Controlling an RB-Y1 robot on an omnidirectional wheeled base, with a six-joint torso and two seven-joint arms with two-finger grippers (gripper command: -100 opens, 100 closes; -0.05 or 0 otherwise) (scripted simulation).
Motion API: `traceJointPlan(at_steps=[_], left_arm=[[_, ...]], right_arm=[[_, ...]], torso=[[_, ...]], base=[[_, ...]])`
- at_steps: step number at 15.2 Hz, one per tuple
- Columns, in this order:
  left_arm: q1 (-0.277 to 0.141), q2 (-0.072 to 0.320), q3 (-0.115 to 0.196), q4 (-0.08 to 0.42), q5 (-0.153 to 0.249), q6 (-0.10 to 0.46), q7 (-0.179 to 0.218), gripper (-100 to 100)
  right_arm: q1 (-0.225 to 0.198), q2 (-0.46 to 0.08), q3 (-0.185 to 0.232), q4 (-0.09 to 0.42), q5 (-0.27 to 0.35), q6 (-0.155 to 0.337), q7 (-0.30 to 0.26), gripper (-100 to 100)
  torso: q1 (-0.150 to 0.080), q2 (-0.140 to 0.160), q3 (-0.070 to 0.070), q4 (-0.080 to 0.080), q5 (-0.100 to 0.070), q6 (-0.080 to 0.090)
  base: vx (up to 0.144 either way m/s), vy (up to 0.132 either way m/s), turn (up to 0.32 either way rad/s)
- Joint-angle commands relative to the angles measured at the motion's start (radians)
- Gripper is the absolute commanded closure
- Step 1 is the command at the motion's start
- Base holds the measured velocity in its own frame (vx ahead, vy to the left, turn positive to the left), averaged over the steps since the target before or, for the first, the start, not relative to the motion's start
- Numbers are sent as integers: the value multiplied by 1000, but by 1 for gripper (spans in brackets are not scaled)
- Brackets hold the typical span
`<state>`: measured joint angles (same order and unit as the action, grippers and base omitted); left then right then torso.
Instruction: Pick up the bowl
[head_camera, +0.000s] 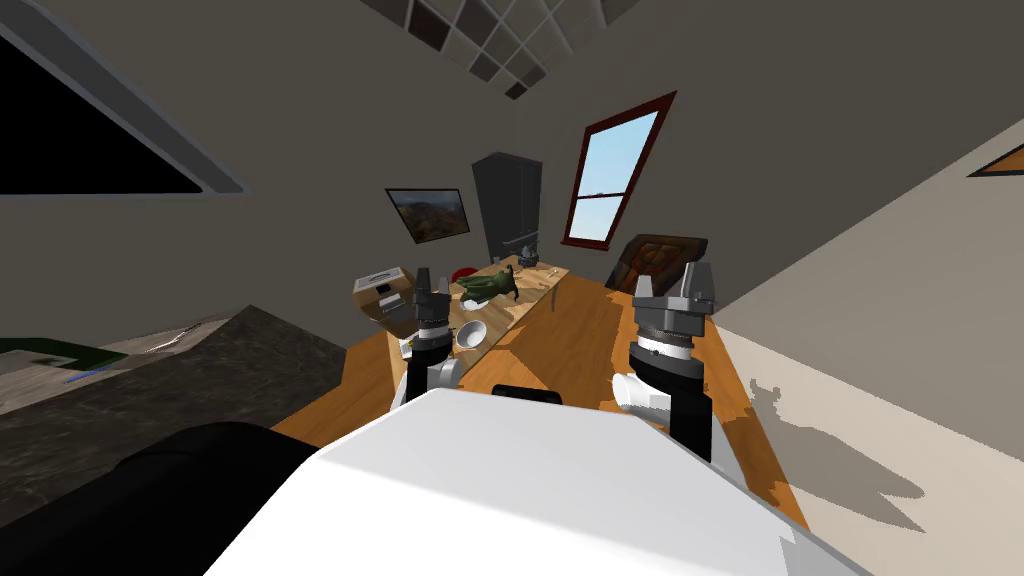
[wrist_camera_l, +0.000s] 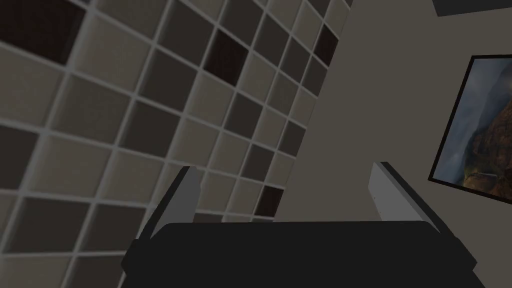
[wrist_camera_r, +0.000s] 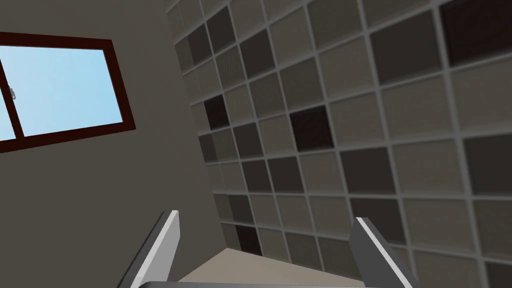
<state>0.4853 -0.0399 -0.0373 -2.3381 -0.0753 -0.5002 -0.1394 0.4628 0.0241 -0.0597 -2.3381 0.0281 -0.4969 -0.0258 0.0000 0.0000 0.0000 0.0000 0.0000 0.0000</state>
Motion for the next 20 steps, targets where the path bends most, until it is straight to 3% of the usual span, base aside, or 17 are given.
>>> traceJointPlan(at_steps=[1, 3, 8, 9, 12, 13, 14, 20], left_arm=[[9, 33, 3, 7, 12, 29, 3, -100], [21, 67, 8, 16, 30, 70, 7, -100], [37, 102, 16, 30, 52, 129, 11, -100], [46, 118, 22, 38, 65, 163, 14, -100], [55, 133, 28, 46, 78, 200, 17, -100], [66, 146, 36, 56, 92, 239, 20, -100], [66, 146, 36, 56, 92, 240, 20, -100], [98, 181, 64, 85, 136, 372, 29, -100]], right_arm=[[0, 0, 0, 0, 0, 0, 0, 0], [0, 0, 0, 0, 0, 0, 0, 0], [0, 0, 0, 0, 0, 0, 0, 0], [0, 0, 0, 0, 0, 0, 0, 0], [0, 0, 0, 0, 0, 0, 0, 0], [0, 0, 0, 0, 0, 0, 0, 0], [0, 0, 0, 0, 0, 0, 0, 0], [0, 0, 0, 0, 0, 0, 0, 0]], torso=[[0, 0, 0, 0, 0, 0], [1, 1, 0, 0, 0, 0], [0, 2, 1, 0, 0, 0], [0, 2, 1, 0, 0, 0], [1, 1, 1, 0, 0, 0], [0, 1, 1, 0, 0, 0], [0, 1, 1, 0, 0, 0], [0, 0, 0, 0, 0, 0]], base=[[-8, 1, -61], [-18, 10, -98], [-31, 0, -75], [-19, -1, -71], [-14, 1, -78], [-13, -2, -90], [-14, -3, -75], [-3, -7, -85]])
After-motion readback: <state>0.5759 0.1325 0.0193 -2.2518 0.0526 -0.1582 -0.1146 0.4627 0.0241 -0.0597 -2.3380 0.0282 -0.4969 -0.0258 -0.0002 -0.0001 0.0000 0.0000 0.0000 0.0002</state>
